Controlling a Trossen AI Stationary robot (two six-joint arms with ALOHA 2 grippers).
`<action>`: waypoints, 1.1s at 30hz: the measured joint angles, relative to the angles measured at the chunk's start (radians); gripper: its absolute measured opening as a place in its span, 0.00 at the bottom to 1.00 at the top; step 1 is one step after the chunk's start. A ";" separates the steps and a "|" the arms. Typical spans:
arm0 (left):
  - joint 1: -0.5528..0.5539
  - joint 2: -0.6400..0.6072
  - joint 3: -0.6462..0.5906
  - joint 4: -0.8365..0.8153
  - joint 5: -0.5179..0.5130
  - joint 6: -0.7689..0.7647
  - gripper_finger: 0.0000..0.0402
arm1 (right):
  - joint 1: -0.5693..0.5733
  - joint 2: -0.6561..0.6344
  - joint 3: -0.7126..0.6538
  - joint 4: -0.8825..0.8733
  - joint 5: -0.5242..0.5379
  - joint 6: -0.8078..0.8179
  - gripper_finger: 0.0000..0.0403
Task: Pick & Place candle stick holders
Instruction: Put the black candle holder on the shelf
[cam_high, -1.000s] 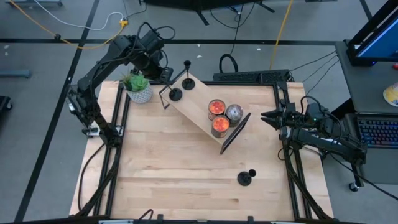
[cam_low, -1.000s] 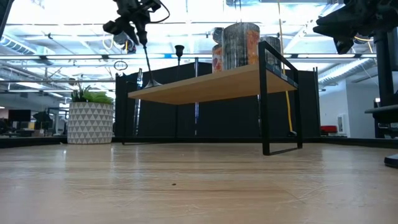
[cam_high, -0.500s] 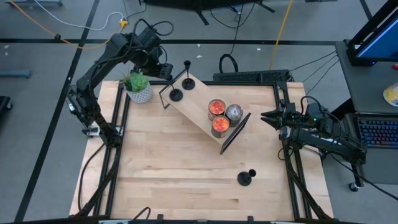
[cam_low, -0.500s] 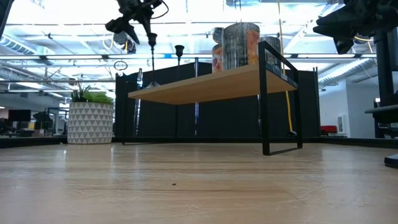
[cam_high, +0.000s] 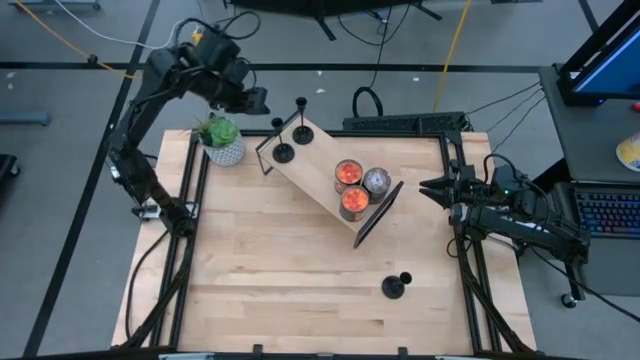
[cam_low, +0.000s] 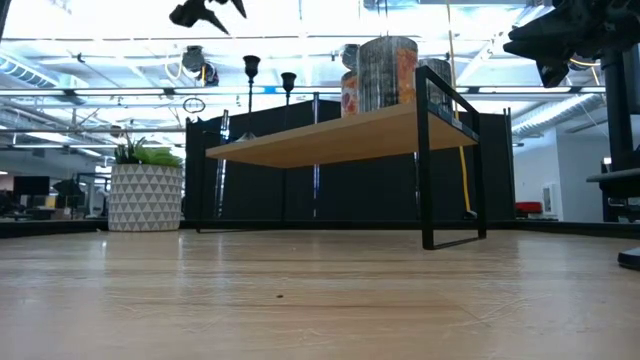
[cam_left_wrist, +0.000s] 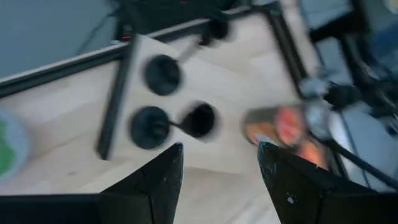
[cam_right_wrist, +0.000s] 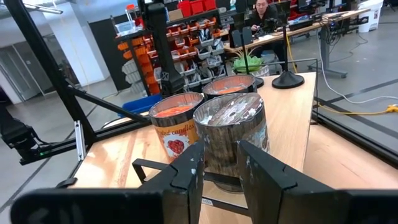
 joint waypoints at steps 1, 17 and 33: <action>-0.021 -0.012 0.000 0.001 0.009 0.004 0.54 | 0.000 0.000 0.000 0.000 0.000 0.005 0.23; -0.791 -0.050 0.000 0.197 -0.335 -0.080 0.54 | 0.000 0.000 0.000 0.000 0.000 0.014 0.23; -1.051 0.243 -0.002 0.501 -0.481 -0.078 0.54 | 0.000 -0.015 0.000 -0.106 -0.003 -0.078 0.23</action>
